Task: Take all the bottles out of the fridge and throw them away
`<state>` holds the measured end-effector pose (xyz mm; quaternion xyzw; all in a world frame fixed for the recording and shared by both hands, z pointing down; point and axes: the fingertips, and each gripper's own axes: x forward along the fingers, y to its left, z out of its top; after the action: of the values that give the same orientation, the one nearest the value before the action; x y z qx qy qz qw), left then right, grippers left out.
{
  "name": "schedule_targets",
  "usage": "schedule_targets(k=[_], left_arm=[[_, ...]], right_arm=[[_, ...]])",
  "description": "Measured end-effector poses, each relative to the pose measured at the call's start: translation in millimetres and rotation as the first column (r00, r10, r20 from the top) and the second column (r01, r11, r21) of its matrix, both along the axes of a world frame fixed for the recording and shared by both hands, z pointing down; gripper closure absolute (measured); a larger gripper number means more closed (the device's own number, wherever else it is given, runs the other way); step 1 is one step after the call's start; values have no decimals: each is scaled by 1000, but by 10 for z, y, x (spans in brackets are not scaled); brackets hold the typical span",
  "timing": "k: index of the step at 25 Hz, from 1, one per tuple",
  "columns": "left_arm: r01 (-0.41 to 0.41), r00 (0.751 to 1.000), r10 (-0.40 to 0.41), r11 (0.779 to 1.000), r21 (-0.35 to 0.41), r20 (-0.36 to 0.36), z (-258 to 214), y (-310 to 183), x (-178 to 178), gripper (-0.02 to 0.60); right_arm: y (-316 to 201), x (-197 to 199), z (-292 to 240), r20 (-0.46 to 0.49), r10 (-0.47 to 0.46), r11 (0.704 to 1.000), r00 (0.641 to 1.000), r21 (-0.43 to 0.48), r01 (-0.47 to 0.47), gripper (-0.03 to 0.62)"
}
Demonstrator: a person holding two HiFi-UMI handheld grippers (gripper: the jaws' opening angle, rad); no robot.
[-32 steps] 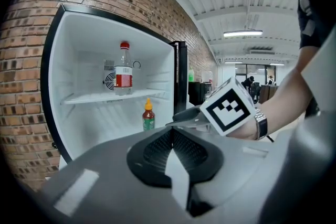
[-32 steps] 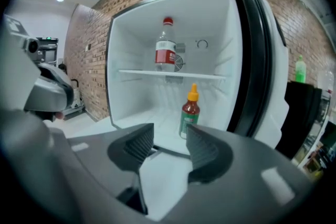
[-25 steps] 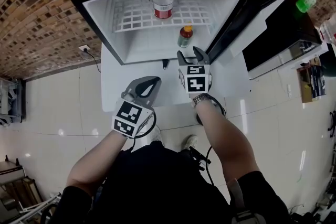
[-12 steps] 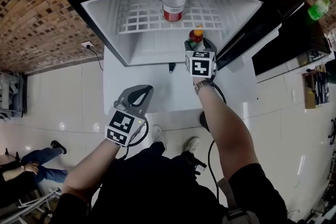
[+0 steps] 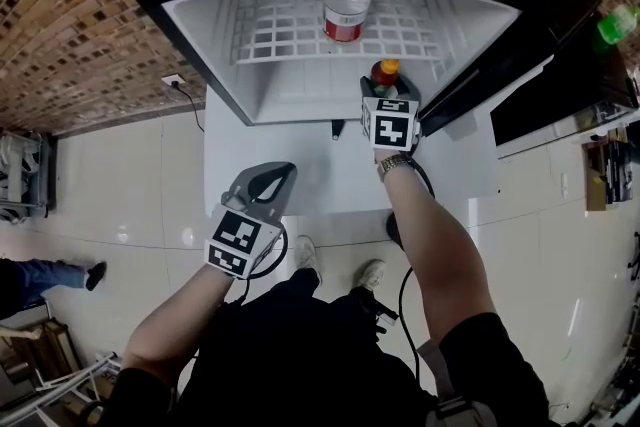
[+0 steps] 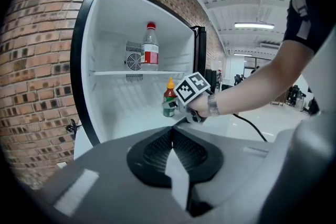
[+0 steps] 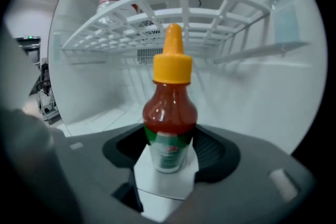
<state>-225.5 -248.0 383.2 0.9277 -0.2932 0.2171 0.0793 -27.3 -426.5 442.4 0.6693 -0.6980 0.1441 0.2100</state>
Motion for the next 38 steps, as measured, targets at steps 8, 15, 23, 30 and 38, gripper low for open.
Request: schedule_targets(k=[8,15,23,30,38], left_arm=[[-27,999,27,1000,2,-24,-63,100,268,578],[-96,994,95,995,-13,-48,-82,375,800,578],[-254,967,252,966,-48,-46,56,947,1665,578],[-370,929,369,925,-88,-31,256,1447,2416,578],[-481,873,488,863,-153,6,633,2000,3061,578]], right_arm=[[610,-167,-127,29,-75,997,997,22,74,319],[1409,-36,-283,53,-97,995,994,41,95,319],[2467,470,-225,67,-28,1000,997,15,28,319],[3209,1091,-87,79,72,997,994,-24,-70,319],[3913,1645,424,96,184,978,978,-116,-172,319]])
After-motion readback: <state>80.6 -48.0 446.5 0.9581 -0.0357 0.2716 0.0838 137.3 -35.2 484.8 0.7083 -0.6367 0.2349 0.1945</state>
